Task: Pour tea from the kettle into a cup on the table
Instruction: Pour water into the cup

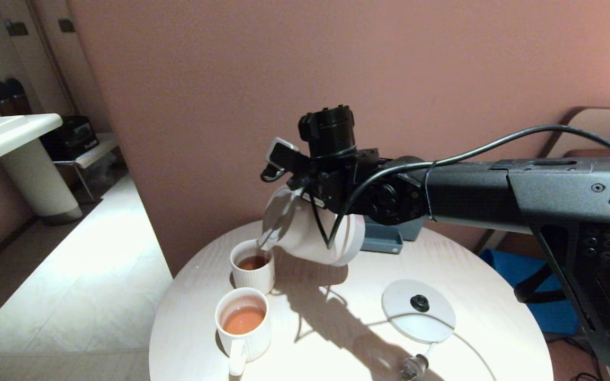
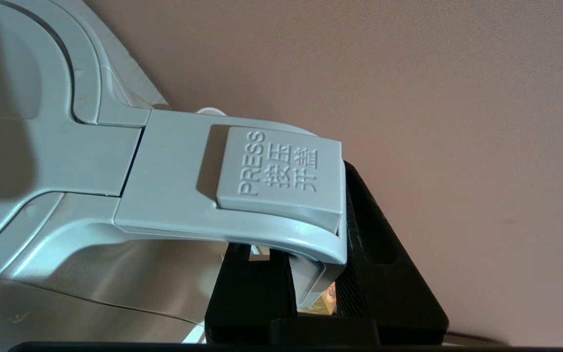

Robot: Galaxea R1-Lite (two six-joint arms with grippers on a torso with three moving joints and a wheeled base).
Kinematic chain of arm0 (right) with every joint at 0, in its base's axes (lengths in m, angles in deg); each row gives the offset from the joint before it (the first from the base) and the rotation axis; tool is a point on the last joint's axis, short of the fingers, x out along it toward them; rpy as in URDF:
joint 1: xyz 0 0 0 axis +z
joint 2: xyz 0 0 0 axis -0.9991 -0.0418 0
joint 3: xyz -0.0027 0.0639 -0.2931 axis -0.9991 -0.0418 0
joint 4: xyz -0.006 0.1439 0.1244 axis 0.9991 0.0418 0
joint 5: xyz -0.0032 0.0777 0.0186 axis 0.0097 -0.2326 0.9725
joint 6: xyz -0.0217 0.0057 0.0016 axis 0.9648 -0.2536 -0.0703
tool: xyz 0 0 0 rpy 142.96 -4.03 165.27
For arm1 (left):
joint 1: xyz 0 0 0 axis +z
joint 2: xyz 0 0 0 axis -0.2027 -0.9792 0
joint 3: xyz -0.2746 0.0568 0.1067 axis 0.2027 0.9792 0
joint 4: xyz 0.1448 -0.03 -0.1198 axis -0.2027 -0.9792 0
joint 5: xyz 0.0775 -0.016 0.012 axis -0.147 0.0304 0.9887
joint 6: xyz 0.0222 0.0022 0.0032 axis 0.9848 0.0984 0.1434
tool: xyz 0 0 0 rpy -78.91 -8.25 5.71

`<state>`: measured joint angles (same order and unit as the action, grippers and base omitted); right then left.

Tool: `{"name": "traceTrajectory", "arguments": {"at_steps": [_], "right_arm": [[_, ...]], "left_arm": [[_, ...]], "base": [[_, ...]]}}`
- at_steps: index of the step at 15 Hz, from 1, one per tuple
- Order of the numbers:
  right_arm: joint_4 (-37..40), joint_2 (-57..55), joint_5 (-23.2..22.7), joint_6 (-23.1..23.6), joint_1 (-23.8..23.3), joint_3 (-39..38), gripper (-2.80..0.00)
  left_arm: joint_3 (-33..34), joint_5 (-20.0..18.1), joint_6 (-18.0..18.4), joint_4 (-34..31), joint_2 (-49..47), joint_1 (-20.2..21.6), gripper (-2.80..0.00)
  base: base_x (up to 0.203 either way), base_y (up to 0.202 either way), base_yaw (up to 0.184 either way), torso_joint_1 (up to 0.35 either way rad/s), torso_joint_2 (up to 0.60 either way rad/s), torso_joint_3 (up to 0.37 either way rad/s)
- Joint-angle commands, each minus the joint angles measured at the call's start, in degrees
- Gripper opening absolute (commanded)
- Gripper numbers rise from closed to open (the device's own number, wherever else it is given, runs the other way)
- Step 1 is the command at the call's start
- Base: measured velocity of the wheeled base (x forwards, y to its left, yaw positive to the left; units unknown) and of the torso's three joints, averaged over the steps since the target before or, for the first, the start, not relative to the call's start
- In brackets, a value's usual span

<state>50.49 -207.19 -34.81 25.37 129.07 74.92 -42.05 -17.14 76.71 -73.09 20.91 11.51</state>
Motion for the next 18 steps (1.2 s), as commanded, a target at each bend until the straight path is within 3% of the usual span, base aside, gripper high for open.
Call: {"name": "traceTrajectory", "arguments": {"at_steps": [1, 13, 18], "right_arm": [[0.0, 0.0, 0.3, 0.3, 0.0, 0.0, -2.8], [-3.8, -2.8, 0.3, -0.2, 0.0, -0.1, -2.8], [-4.6, -2.9, 0.3, -5.9, 0.1, -0.3, -2.8]], "left_arm": [[0.0, 0.0, 0.1, 0.0, -0.1, 0.0, -2.8], [0.0, 0.0, 0.1, 0.0, -0.1, 0.0, -2.8], [0.0, 0.0, 0.0, 0.0, -0.1, 0.0, -2.8]], "base": [[0.0, 0.0, 0.0, 0.0, 0.0, 0.0], [0.0, 0.0, 0.0, 0.0, 0.0, 0.0], [0.0, 0.0, 0.0, 0.0, 0.0, 0.0]]}}
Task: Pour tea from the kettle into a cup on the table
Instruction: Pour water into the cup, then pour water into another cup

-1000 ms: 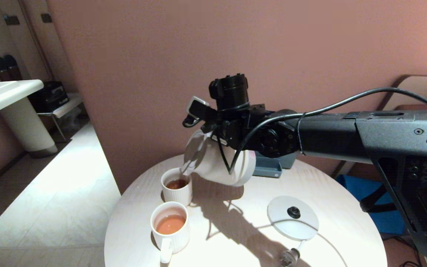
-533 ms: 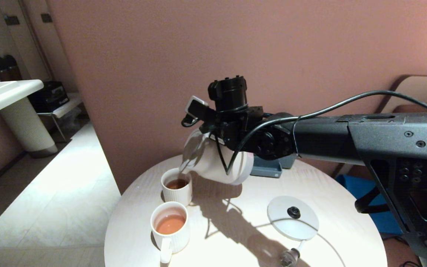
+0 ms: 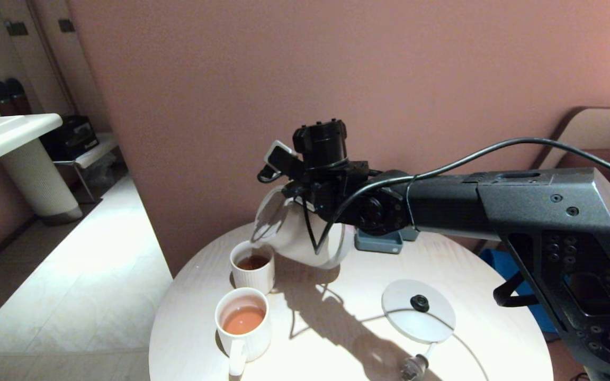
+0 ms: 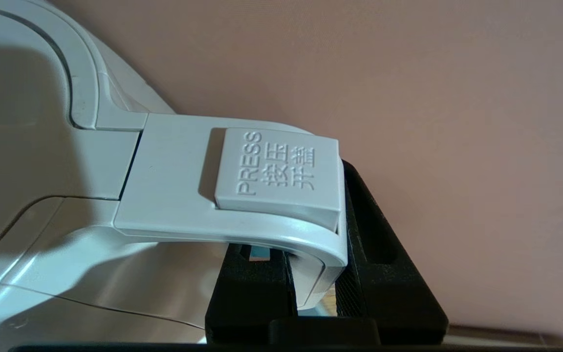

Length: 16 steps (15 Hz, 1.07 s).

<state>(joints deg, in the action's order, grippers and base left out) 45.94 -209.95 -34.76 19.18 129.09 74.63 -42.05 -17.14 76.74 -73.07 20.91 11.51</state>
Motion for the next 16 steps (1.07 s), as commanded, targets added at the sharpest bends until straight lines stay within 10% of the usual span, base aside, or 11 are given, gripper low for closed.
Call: {"name": "traceTrajectory", "arguments": {"at_steps": [1, 16], "right_arm": [[0.1, 0.1, 0.2, -1.6, 0.2, -0.1, -2.8], [12.0, 7.6, -1.0, -11.5, 6.1, -0.9, -2.8]], "left_arm": [[0.0, 0.0, 0.0, 0.0, -0.1, 0.0, -2.8], [0.0, 0.0, 0.0, 0.0, -0.1, 0.0, -2.8]], "base": [[0.0, 0.0, 0.0, 0.0, 0.0, 0.0], [0.0, 0.0, 0.0, 0.0, 0.0, 0.0]]}}
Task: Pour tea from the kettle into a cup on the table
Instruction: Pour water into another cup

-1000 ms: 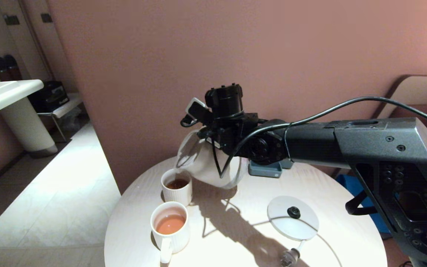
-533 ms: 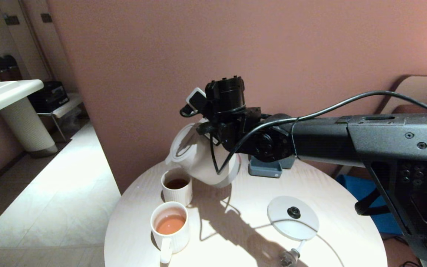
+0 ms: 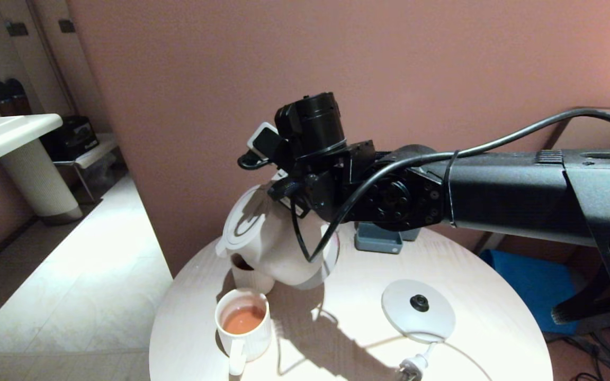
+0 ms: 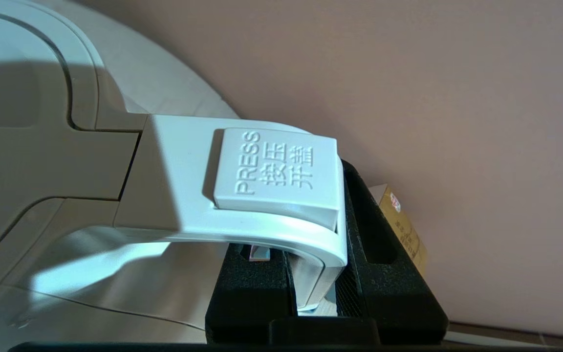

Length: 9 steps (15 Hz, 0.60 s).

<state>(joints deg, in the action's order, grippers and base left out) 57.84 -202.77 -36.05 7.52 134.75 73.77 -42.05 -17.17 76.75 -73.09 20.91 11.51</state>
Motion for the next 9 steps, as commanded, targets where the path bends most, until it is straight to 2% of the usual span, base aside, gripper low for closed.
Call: {"name": "traceTrajectory", "arguments": {"at_steps": [1, 9], "right_arm": [[0.4, 0.7, 0.4, 0.7, 0.7, -0.2, -2.8], [5.9, 3.0, 0.6, 1.9, 1.5, -0.5, -2.8]], "left_arm": [[0.0, 0.0, 0.0, 0.0, -0.1, 0.0, -2.8], [0.0, 0.0, 0.0, 0.0, -0.1, 0.0, -2.8]], "base": [[0.0, 0.0, 0.0, 0.0, 0.0, 0.0], [0.0, 0.0, 0.0, 0.0, 0.0, 0.0]]}}
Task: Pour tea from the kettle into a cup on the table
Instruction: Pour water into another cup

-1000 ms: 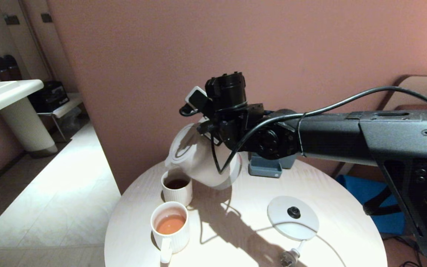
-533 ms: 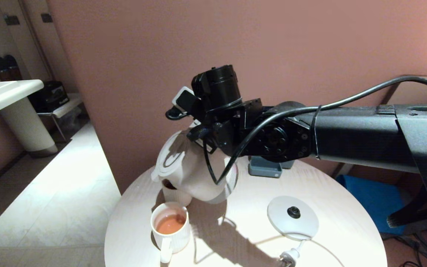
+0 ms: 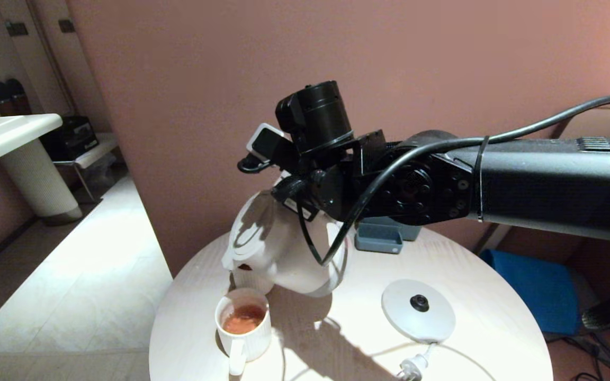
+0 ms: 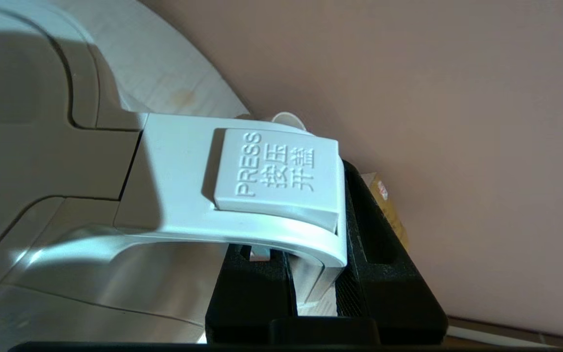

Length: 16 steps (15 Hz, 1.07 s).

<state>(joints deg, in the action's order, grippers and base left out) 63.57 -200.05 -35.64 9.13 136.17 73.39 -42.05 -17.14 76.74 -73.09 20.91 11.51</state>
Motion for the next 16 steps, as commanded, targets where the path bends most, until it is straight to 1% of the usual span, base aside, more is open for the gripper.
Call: {"name": "traceTrajectory", "arguments": {"at_steps": [1, 9, 14, 16], "right_arm": [[0.1, 0.3, 0.2, 0.1, 0.1, -0.7, -2.8], [-0.6, 1.8, 0.2, -1.2, 0.0, -6.2, -2.8], [-0.5, 1.9, 0.3, -0.3, 0.0, -6.6, -2.8], [-0.5, 1.9, 0.7, 1.4, 0.1, -6.5, -2.8]], "left_arm": [[0.0, 0.0, -0.1, 0.0, -0.1, 0.0, -2.8], [0.0, 0.0, 0.0, 0.0, -0.1, 0.0, -2.8], [0.0, 0.0, 0.0, 0.0, -0.1, 0.0, -2.8], [0.0, 0.0, 0.0, 0.1, -0.1, 0.0, -2.8]], "base": [[0.0, 0.0, 0.0, 0.0, 0.0, 0.0], [0.0, 0.0, 0.0, 0.0, 0.0, 0.0], [0.0, 0.0, 0.0, 0.0, 0.0, 0.0], [0.0, 0.0, 0.0, 0.0, 0.0, 0.0]]}}
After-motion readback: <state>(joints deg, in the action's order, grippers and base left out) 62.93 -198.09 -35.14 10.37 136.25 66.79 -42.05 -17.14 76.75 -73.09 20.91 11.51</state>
